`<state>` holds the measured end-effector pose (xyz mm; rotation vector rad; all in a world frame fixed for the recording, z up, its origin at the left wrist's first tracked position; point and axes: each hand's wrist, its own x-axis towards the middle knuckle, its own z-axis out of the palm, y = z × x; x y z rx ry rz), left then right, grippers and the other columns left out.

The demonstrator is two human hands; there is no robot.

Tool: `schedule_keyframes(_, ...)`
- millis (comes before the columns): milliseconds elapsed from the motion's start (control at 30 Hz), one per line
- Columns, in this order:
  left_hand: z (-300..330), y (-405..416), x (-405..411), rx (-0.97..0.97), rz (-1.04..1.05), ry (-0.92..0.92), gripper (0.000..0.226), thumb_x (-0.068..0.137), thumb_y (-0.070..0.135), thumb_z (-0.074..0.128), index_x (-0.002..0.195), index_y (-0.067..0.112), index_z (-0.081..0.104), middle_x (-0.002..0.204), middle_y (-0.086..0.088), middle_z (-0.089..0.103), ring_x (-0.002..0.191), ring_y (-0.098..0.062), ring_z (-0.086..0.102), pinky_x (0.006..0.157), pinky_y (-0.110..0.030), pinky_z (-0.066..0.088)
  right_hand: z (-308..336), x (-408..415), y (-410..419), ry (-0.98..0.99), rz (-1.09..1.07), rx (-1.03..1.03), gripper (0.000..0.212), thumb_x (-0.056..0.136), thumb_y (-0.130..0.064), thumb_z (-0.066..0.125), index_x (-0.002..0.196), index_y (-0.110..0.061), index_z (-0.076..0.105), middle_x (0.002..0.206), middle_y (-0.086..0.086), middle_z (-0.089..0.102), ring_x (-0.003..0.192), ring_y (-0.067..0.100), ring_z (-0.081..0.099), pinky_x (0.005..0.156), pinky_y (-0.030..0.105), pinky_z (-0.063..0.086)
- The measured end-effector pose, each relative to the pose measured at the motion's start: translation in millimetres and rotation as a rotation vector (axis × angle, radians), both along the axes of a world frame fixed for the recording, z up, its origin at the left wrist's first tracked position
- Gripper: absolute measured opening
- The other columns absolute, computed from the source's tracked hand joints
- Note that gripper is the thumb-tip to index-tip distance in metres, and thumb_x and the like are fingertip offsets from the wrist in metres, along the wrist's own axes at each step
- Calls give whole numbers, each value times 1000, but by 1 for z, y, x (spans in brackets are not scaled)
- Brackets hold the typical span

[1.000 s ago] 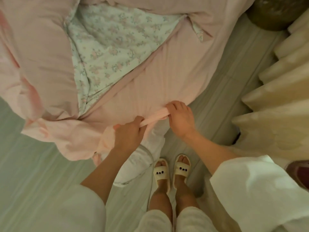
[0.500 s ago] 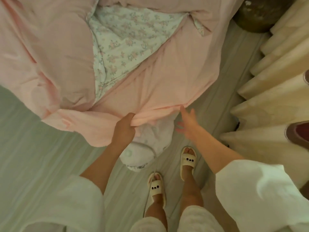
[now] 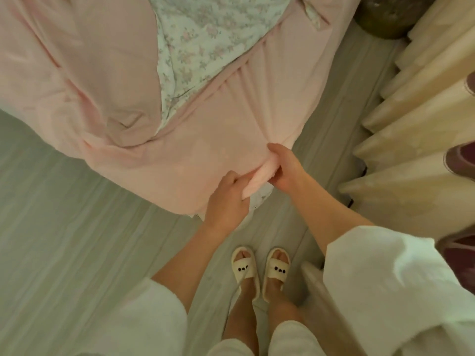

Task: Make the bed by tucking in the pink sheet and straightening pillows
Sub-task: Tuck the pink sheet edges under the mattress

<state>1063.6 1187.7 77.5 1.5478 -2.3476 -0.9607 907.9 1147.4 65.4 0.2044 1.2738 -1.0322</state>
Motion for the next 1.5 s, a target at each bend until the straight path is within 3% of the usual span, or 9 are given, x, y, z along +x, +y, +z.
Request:
schedule_keyframes(133,-10,1,12,87,95,-41,26,88,0,45,113,-1,52,106,-20,60,97,-34,55,74,-38,41,-14,-16,30,67,-69,34,4,87,-13,57,88,-11,54,88,7,57,83,21,57,67,31,52)
schedule_keyframes(300,-5,11,-6,218,77,30,29,93,2,39,121,5,42,92,-15,59,84,-32,59,62,-31,33,-25,-23,60,124,-96,110,14,92,-9,45,79,-13,49,59,2,59,53,12,58,45,20,49)
schedule_keyframes(533,-50,69,-51,510,-288,-170,34,94,19,44,128,15,49,117,-15,64,102,-34,60,81,-37,48,-68,-54,117,480,17,399,37,90,1,43,126,6,47,115,23,58,86,23,51,58,25,42)
schedule_keyframes(633,-80,93,-62,535,-287,-279,41,95,20,41,136,21,42,120,-15,61,107,-33,58,82,-35,45,-102,-64,144,417,46,487,38,89,0,45,127,1,45,92,13,56,73,21,52,55,28,43)
schedule_keyframes(900,-149,105,-68,577,-465,-613,62,95,15,37,149,34,14,143,-10,43,123,-31,48,96,-39,41,-159,-72,185,450,89,520,41,86,2,42,127,1,45,107,13,54,93,26,53,60,26,45)
schedule_keyframes(1133,-185,130,-67,492,-553,-739,66,92,22,49,147,37,16,124,-12,46,108,-33,53,83,-39,45,-195,-76,220,454,81,555,43,92,-14,56,129,4,47,129,18,55,116,33,54,100,41,46)
schedule_keyframes(1267,-199,143,-71,279,-502,-832,43,87,14,53,128,22,46,116,-7,56,108,-30,52,85,-36,40,-215,-74,225,502,112,600,35,92,-12,52,122,6,50,124,22,57,111,37,57,96,49,49)
schedule_keyframes(1400,-209,146,-55,1,-476,-779,21,62,11,64,79,22,69,70,1,65,69,-25,59,65,-30,42,-235,-74,227,507,95,657,34,96,-11,41,125,4,48,119,16,56,109,33,57,91,49,51)
schedule_keyframes(1500,-210,153,-26,-35,-470,-727,28,65,10,42,70,17,68,67,-3,62,67,-27,59,64,-33,45,-236,-75,232,448,-4,685,36,101,-15,36,132,1,42,119,15,51,108,32,55,80,44,54)
